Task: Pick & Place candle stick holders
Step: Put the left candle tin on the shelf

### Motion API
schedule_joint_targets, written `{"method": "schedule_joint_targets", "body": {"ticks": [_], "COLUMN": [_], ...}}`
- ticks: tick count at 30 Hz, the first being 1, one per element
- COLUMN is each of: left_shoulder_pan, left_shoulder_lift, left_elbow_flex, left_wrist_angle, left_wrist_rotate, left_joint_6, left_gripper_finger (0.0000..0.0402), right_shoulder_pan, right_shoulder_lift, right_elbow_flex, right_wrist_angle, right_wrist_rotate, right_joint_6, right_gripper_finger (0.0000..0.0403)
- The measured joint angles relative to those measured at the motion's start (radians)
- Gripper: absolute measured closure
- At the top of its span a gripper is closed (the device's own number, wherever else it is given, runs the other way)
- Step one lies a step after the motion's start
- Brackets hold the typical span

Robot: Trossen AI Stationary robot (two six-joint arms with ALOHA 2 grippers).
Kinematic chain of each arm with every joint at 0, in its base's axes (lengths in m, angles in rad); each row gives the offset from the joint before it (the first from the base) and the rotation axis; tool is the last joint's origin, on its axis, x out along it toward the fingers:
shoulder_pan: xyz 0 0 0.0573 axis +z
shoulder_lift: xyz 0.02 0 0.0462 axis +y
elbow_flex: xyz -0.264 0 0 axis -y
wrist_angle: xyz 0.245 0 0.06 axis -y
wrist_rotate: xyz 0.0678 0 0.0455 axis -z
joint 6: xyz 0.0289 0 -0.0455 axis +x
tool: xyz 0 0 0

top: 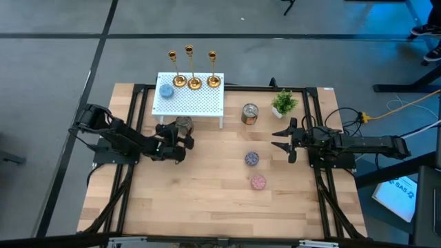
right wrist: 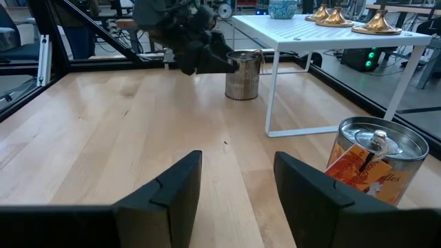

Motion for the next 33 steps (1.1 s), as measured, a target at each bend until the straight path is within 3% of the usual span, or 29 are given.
{"method": "schedule_joint_targets", "body": {"ticks": [7,12,19,27,33], "left_shoulder_pan": [0.097,0.126,0.134,0.102,0.102], "left_shoulder_lift": [0.000,0.002,0.044,0.092,0.101], "left_elbow_flex": [0.000,0.000,0.000,0.001,0.001], "left_wrist_angle": [0.126,0.131,0.147,0.188,0.203], "left_wrist_rotate": [0.098,0.149,0.177,0.168,0.166], "left_joint_6": [0.130,0.168,0.161,0.160,0.152], "left_gripper_finger": [0.0001,0.0001,0.0003,0.0050,0.0050], "right_shoulder_pan": [0.000,0.000,0.000,0.000,0.000], "right_shoulder_lift": [0.000,0.000,0.000,0.000,0.000], "right_elbow_flex": [0.000,0.000,0.000,0.000,0.000], "right_wrist_angle": [0.000,0.000,0.000,0.000,0.000], "right_wrist_rotate": [0.000,0.000,0.000,0.000,0.000], "right_joint_6": [0.000,0.000,0.000,0.000,0.000], "right_gripper_finger": [0.0217,0.0217,0.0217,0.0217,0.0217]}}
